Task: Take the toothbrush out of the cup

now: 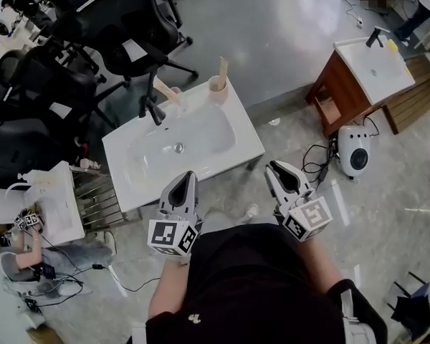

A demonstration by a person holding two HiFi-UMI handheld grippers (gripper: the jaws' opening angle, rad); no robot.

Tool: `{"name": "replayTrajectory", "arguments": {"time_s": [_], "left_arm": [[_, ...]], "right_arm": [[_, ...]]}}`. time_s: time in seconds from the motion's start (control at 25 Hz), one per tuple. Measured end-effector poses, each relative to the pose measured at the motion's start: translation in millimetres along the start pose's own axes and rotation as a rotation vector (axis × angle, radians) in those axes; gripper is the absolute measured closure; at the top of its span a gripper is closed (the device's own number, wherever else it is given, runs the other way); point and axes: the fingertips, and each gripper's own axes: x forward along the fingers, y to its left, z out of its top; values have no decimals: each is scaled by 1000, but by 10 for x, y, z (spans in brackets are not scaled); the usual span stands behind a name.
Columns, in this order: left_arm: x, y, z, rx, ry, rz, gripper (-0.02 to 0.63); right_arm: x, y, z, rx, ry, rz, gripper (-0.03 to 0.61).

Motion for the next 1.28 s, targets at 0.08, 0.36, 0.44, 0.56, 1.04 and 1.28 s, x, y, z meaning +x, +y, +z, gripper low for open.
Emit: {"name": "replayTrajectory", "arguments": {"time_s": [0.08,0.36,0.44,0.56,1.04,1.28], "left_arm": [[52,-17,-24,1,9,1,592],[271,82,-35,0,18,-14,592],[338,154,-13,-8,16,-23,592],[428,321,33,-13,14,-27,592],[876,1310,229,-9,22,-37,591],[1069,1780,317,-11,35,-50,591]], "right_arm": [[-4,-68,1,7,-3,-4,511],[141,-200,5,10,3,-20,510],[227,-214,26,5,5,-28,511],[408,-208,63,-1,12,-39,510],[1474,-60,261,-29,27,-63,511],[1999,61,322,-37,33,-79,511]]}}
